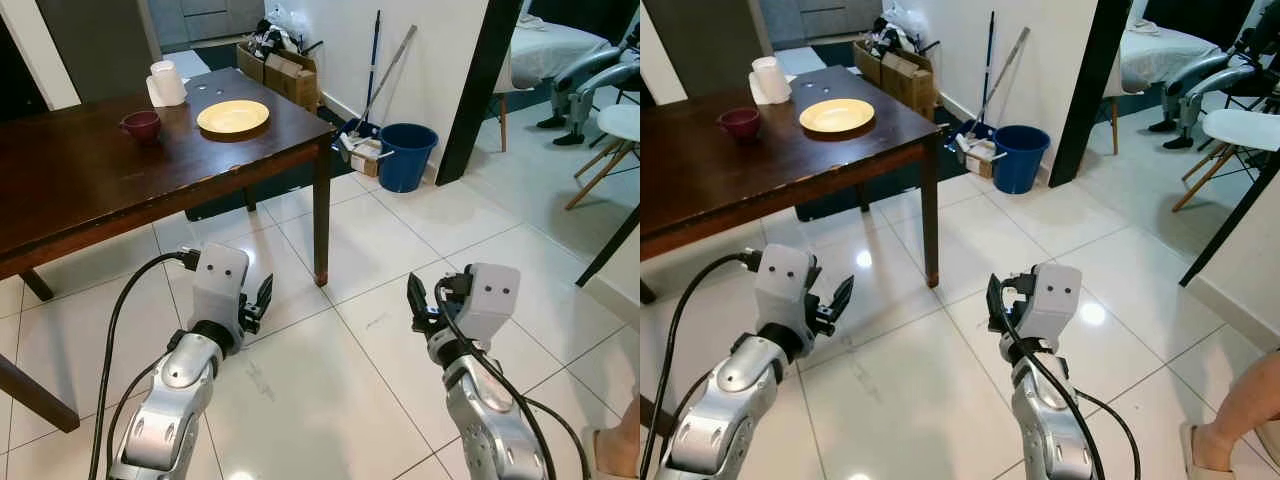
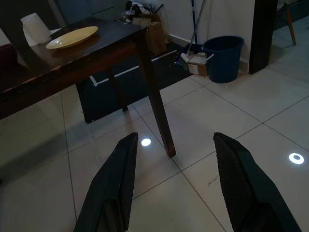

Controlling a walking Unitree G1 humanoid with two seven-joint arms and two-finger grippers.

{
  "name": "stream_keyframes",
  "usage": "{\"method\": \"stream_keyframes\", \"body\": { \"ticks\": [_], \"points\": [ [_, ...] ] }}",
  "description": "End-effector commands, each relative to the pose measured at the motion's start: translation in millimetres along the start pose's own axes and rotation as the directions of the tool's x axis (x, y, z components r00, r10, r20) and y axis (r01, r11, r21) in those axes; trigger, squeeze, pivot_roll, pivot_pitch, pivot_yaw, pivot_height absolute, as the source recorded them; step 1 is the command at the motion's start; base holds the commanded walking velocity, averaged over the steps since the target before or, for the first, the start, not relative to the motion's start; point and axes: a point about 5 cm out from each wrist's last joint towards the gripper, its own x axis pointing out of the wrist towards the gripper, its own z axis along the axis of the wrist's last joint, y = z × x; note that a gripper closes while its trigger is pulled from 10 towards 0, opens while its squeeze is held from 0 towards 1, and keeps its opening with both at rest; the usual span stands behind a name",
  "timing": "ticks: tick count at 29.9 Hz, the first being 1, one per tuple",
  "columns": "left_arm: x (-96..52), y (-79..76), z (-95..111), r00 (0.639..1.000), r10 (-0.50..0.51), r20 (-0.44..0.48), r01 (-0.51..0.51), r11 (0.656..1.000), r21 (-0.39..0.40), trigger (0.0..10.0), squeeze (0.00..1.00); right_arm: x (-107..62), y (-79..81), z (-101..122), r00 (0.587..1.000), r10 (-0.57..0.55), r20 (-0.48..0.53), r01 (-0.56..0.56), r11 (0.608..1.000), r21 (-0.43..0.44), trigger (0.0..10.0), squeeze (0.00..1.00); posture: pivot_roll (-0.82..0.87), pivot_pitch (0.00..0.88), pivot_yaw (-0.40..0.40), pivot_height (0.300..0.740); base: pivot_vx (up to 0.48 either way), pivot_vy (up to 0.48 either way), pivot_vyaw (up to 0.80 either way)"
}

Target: Setting the table

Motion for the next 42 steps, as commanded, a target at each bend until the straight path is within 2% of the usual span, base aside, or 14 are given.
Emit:
{"method": "stream_keyframes", "body": {
  "ticks": [1,42],
  "points": [
    [-0.9,0.4,-5.3,1.000,0.000,-0.025,0.000,1.000,0.010,10.0,0.00,-1.9,-0.4,-4.1,1.000,-0.007,-0.014,0.007,1.000,-0.002,10.0,0.00,-0.06,0.000,0.107,0.740,0.000,0.000,0.00],
    [-1.1,0.0,-5.1,1.000,-0.003,-0.024,0.003,1.000,0.008,10.0,0.00,-2.0,0.3,-4.1,1.000,-0.006,-0.014,0.006,1.000,-0.001,10.0,0.00,-0.06,0.000,0.107,0.740,0.000,0.000,0.00]
  ]
}}
